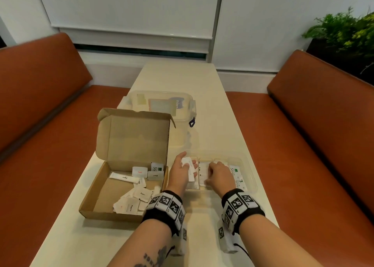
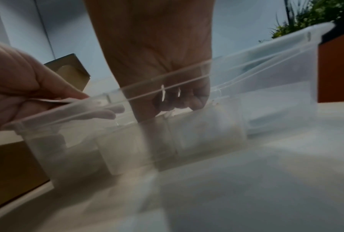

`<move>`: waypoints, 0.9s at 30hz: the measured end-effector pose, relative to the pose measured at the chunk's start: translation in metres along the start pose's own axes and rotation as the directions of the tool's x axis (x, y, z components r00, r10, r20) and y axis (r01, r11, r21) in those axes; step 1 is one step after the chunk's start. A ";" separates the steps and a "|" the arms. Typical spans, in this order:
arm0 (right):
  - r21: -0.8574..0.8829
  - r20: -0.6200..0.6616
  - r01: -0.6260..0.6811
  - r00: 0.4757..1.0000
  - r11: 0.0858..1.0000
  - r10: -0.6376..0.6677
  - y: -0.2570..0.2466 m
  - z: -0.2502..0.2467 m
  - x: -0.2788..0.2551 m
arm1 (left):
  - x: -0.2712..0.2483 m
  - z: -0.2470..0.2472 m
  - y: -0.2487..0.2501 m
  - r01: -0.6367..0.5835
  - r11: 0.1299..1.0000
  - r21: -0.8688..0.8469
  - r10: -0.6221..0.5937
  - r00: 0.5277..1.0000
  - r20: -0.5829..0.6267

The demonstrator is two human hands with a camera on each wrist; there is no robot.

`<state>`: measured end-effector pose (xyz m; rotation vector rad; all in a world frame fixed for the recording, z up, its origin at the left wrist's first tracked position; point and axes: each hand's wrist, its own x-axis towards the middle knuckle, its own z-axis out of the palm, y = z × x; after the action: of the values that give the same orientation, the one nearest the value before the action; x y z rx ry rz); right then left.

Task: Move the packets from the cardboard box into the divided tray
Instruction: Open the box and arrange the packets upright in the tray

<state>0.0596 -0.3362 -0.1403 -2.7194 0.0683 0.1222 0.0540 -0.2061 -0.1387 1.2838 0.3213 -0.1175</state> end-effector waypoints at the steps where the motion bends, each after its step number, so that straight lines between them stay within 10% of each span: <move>1: -0.010 0.004 -0.006 1.000 1.000 0.006 0.000 0.001 0.000 | -0.001 0.000 0.001 0.001 1.000 0.010 -0.001 1.000 0.006; 11: 0.195 -0.053 -0.043 0.997 0.980 0.054 -0.005 -0.003 0.000 | -0.006 -0.001 0.006 0.031 0.999 0.032 -0.034 0.995 0.096; 15: 0.599 -0.060 0.009 0.998 0.800 0.033 -0.008 -0.016 -0.002 | -0.011 -0.001 0.012 0.045 0.994 0.097 -0.065 0.975 0.212; 21: 0.731 -0.001 -0.038 0.998 0.682 0.056 0.000 -0.030 -0.006 | -0.015 0.003 0.013 0.042 0.989 0.143 -0.072 0.976 0.208; 27: 0.917 0.054 -0.123 0.981 0.380 0.187 0.017 -0.036 -0.015 | -0.010 0.014 0.014 0.011 0.984 0.180 -0.035 0.990 0.135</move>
<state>0.0465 -0.3657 -0.1134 -1.5477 0.3154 0.0304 0.0503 -0.2160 -0.1194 1.4418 0.2107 -0.2581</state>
